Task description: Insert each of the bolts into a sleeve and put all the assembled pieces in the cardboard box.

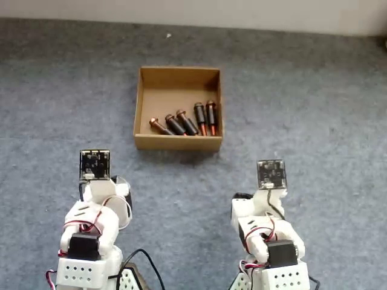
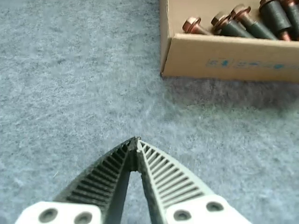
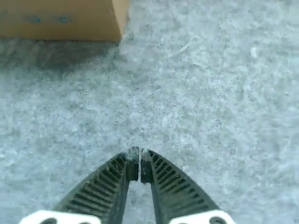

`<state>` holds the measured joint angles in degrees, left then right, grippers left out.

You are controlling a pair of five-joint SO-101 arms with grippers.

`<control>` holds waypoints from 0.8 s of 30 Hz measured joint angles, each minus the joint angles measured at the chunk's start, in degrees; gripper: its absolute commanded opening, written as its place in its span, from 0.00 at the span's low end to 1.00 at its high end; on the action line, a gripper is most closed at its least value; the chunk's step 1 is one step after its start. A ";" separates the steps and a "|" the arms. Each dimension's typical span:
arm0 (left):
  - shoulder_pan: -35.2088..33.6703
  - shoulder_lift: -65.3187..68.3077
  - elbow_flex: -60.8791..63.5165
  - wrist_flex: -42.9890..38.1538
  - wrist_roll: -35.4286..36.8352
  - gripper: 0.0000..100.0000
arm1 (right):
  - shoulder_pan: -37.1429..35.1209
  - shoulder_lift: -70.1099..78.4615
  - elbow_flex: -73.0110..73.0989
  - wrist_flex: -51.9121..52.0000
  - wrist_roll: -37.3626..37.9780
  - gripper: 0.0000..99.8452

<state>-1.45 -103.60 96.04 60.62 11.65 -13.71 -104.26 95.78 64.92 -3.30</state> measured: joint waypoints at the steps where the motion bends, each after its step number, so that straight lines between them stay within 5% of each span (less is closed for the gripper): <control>1: 0.09 0.00 0.00 1.14 -0.09 0.01 | 0.00 0.00 0.00 0.97 -1.23 0.01; 9: 0.97 0.00 0.00 8.62 -8.09 0.01 | 0.00 0.00 0.00 5.36 1.32 0.01; 24: -3.78 0.00 0.00 15.03 -8.88 0.01 | 0.00 0.00 0.00 6.59 3.78 0.01</control>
<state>-5.23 -103.60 96.04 75.65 2.77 -13.71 -104.26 95.78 71.52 0.48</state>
